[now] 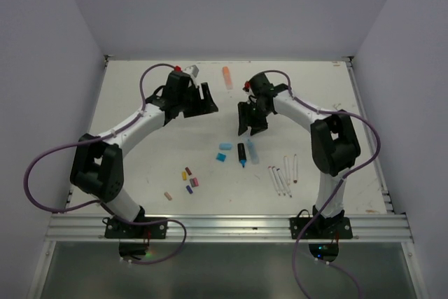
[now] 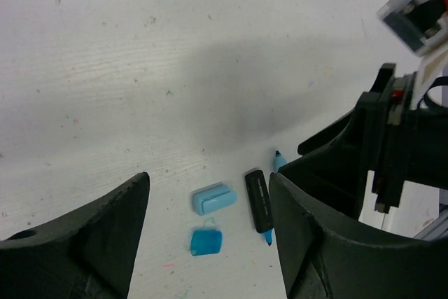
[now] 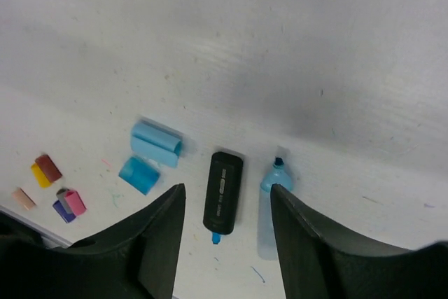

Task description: Open the pen caps

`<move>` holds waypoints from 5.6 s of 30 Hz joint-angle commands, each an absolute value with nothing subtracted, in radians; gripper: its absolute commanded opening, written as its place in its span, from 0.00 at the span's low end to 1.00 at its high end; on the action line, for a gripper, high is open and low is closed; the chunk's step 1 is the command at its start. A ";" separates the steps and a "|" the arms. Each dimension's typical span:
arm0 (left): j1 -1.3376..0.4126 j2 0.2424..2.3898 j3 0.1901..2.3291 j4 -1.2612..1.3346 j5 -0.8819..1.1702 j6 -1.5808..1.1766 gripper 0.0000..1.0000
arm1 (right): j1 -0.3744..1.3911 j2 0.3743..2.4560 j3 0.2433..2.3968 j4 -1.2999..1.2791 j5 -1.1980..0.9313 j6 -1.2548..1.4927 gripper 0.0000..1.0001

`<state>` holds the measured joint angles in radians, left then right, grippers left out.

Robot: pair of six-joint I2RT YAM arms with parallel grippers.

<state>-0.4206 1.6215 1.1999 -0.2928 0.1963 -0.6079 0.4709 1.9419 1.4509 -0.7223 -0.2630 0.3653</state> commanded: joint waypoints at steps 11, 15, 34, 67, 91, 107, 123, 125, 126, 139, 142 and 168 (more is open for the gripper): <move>-0.425 1.379 1.002 -0.170 0.195 -0.732 1.00 | 0.466 2.241 2.012 -0.657 0.078 0.221 0.76; -0.454 1.261 0.931 -0.167 0.178 -0.739 1.00 | 0.466 2.342 2.143 -0.618 0.127 0.180 0.85; -0.469 1.129 0.808 -0.166 0.164 -0.690 1.00 | 0.476 2.605 2.315 -0.350 0.192 0.135 0.99; -0.454 1.203 0.807 -0.172 0.204 -0.736 1.00 | 0.448 2.711 2.393 -0.453 -0.055 0.253 0.07; -0.344 1.075 0.902 -0.514 0.062 -0.910 1.00 | 0.449 2.342 2.103 -0.262 -0.311 0.374 0.40; -0.261 1.616 1.319 -0.456 -0.368 -0.454 0.94 | 0.491 2.137 1.869 -0.388 -0.137 0.324 0.61; -0.236 2.123 1.807 -0.400 -0.223 -0.433 0.87 | 0.477 1.790 1.514 -0.442 -0.095 0.275 0.62; -0.238 2.175 1.835 -0.405 -0.218 -0.442 0.86 | 0.474 1.766 1.493 -0.445 -0.087 0.275 0.62; -0.236 2.189 1.856 -0.403 -0.218 -0.448 0.86 | 0.471 1.758 1.483 -0.443 -0.084 0.272 0.62; -0.238 2.336 1.939 -0.354 -0.201 -0.492 0.82 | 0.410 1.637 1.347 -0.446 -0.066 0.264 0.62; -0.238 2.368 1.951 -0.353 -0.207 -0.499 0.79 | 0.403 1.615 1.324 -0.448 -0.060 0.262 0.62; -0.285 2.441 1.979 -0.448 -0.350 -0.313 0.40 | 0.380 1.505 1.264 -0.472 -0.020 0.255 0.62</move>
